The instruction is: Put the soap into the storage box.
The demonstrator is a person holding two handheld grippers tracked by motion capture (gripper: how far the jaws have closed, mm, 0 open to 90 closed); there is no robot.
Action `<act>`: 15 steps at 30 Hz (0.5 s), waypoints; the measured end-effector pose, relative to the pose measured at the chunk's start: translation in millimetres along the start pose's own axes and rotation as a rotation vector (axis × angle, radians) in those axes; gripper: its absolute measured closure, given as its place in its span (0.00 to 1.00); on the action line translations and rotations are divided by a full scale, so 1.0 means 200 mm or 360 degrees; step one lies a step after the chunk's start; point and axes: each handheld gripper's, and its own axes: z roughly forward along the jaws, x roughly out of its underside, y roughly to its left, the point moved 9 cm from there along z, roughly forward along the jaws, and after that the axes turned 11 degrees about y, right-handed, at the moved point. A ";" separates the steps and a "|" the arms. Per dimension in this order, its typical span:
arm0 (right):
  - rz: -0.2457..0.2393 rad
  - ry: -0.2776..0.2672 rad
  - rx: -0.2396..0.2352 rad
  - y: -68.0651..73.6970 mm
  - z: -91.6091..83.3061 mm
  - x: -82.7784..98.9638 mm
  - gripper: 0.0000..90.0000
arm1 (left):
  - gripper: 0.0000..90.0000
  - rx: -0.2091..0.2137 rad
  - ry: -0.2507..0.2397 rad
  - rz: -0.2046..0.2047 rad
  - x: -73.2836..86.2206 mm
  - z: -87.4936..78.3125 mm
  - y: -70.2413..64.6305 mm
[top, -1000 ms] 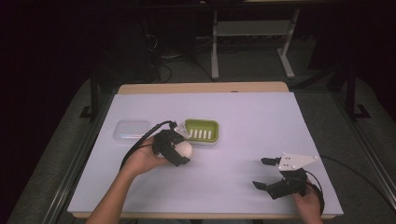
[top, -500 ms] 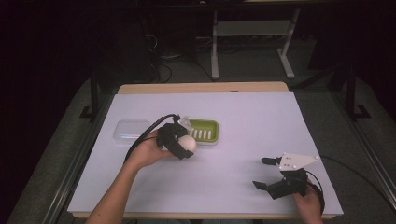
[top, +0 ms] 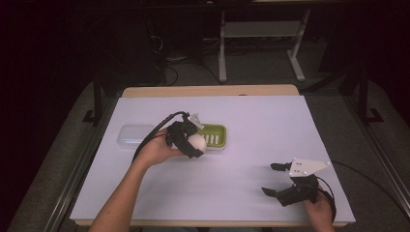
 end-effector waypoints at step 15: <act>0.0001 -0.0003 0.0002 0.00 0.00 0.00 0.14 | 0.28 -0.0001 0.0004 0.0035 -0.09 -0.02 0.06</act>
